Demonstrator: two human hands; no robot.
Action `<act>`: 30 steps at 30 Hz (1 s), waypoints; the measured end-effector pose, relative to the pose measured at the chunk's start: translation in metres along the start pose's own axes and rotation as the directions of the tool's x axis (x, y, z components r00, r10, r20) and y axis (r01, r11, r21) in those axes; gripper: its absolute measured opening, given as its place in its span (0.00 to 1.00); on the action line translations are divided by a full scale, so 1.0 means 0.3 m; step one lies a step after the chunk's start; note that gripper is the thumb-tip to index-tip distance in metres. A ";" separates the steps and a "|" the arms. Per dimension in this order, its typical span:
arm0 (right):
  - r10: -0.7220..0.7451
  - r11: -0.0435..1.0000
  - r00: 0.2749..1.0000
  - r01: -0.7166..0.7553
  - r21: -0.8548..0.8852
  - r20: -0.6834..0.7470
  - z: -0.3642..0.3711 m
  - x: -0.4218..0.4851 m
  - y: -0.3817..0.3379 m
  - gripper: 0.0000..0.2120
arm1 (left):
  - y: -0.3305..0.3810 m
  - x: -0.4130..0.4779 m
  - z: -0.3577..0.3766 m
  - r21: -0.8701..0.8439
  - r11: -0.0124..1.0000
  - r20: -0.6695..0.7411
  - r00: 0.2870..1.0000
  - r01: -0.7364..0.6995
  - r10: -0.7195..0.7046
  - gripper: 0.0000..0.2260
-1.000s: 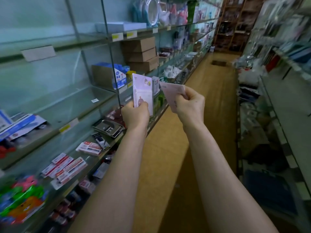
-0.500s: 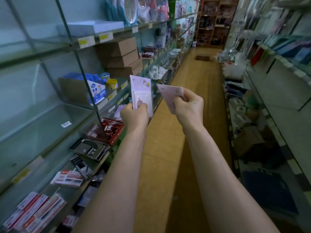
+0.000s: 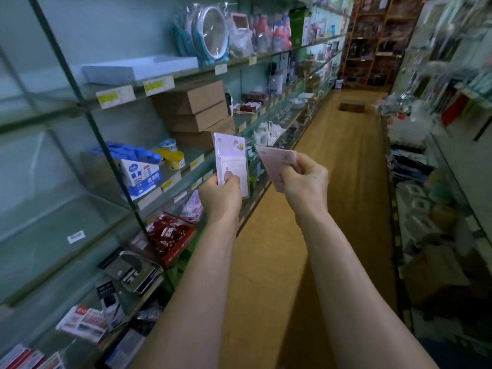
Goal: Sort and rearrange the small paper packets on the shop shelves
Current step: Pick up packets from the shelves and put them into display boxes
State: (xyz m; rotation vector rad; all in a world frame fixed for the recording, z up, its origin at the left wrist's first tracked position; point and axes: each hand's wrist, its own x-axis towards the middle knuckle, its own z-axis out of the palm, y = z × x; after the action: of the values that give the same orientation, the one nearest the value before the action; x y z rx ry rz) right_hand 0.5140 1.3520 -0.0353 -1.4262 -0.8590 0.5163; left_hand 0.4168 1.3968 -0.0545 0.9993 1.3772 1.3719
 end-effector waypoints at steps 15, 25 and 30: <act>0.006 0.999 0.990 -0.011 0.034 0.141 -0.200 0.470 0.103 0.19 | 0.000 0.079 0.465 0.035 0.999 -0.170 0.985 -0.022 0.028 0.03; -0.014 1.000 0.981 0.011 0.020 0.196 -0.105 0.648 0.155 0.19 | -0.007 0.245 0.534 0.021 0.997 -0.228 0.970 -0.080 0.083 0.05; -0.031 0.999 0.977 0.033 -0.008 0.209 -0.031 0.789 0.185 0.15 | -0.011 0.373 0.615 0.014 0.997 -0.250 0.966 -0.072 0.073 0.06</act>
State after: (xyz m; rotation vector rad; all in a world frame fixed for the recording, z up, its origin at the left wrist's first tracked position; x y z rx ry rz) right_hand 0.6764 1.5332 -0.0412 -1.3822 -1.0523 0.6462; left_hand 0.5677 1.5509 -0.0566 0.9101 1.5410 1.5935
